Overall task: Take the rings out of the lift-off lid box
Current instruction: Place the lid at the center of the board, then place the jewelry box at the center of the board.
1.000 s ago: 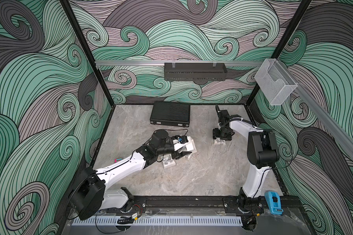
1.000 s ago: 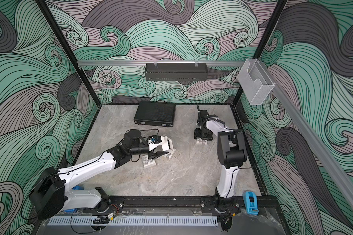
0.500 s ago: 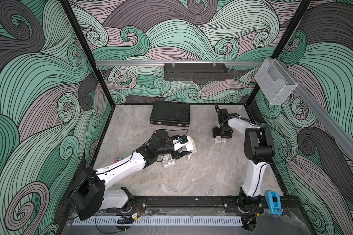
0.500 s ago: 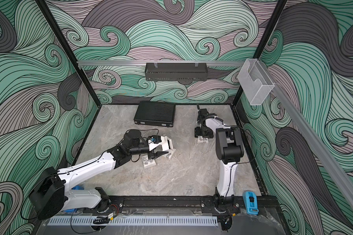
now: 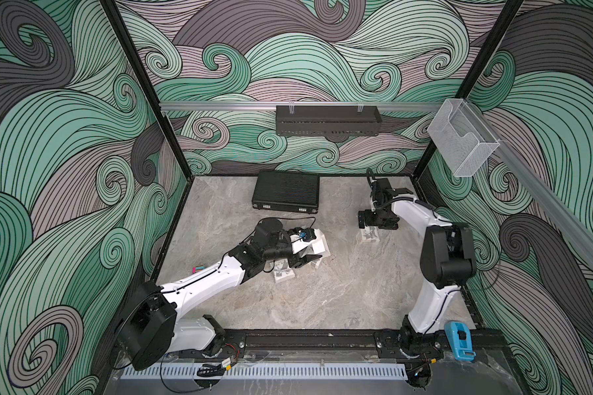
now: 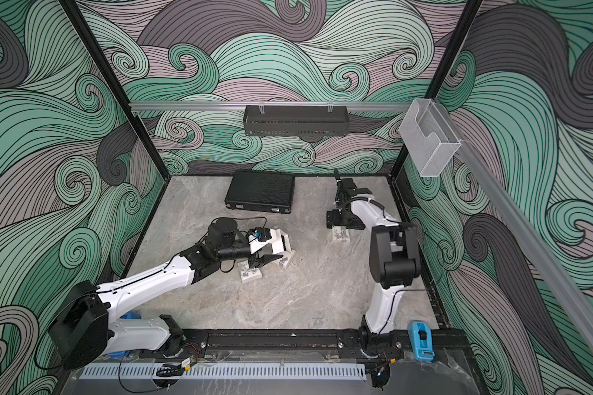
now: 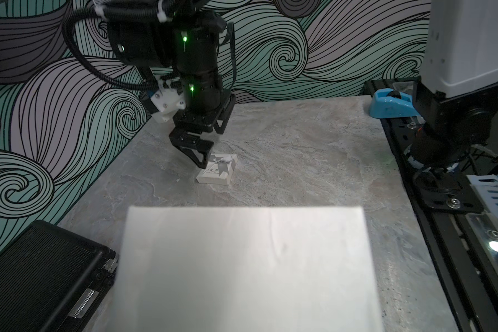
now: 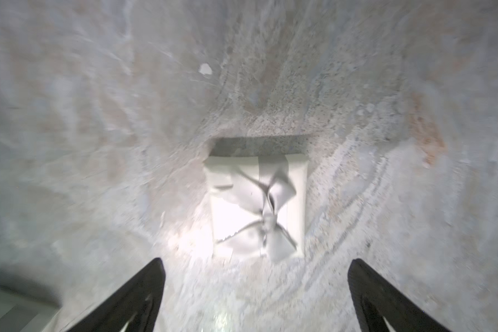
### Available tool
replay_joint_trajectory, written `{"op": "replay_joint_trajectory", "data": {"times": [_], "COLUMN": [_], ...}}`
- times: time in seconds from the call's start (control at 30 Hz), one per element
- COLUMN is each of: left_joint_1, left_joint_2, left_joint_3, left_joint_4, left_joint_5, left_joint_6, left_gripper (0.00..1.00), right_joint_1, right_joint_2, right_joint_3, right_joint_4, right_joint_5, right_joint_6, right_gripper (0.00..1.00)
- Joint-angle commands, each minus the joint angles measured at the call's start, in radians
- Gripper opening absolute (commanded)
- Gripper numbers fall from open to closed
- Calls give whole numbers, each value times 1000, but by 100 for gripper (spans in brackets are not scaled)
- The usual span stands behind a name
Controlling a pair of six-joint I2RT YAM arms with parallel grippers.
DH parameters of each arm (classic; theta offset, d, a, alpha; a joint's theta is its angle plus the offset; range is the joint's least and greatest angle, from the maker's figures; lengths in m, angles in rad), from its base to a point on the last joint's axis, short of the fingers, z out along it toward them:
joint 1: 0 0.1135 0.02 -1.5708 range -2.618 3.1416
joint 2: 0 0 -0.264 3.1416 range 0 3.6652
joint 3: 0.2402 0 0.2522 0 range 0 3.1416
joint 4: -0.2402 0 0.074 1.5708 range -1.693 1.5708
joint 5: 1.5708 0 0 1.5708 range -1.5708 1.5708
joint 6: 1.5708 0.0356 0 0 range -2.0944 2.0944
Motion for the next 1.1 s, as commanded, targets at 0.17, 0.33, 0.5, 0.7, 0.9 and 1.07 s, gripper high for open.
{"op": "replay_joint_trajectory", "data": {"times": [0.17,0.33,0.5,0.7,0.9,1.07], "left_joint_1": [-6,-7,-9,-12,-13,-14], "left_joint_2": [-6,7,20,30,30,32], "left_joint_3": [32,41,49,52,54,54], "left_joint_4": [-7,4,5,7,8,8], "left_joint_5": [9,25,27,27,24,23], "left_joint_6": [6,-5,-10,-14,-13,-13], "left_gripper": [62,62,62,62,62,62], "right_joint_1": [73,202,282,331,366,379], "right_joint_2": [-399,-515,-545,-512,-466,-442], "right_joint_3": [-149,-167,-181,-185,-199,-197], "right_joint_4": [16,23,64,113,162,181], "right_joint_5": [-602,-716,-754,-761,-762,-773], "right_joint_6": [40,96,152,194,214,222], "right_gripper": [99,84,62,51,49,42]}}
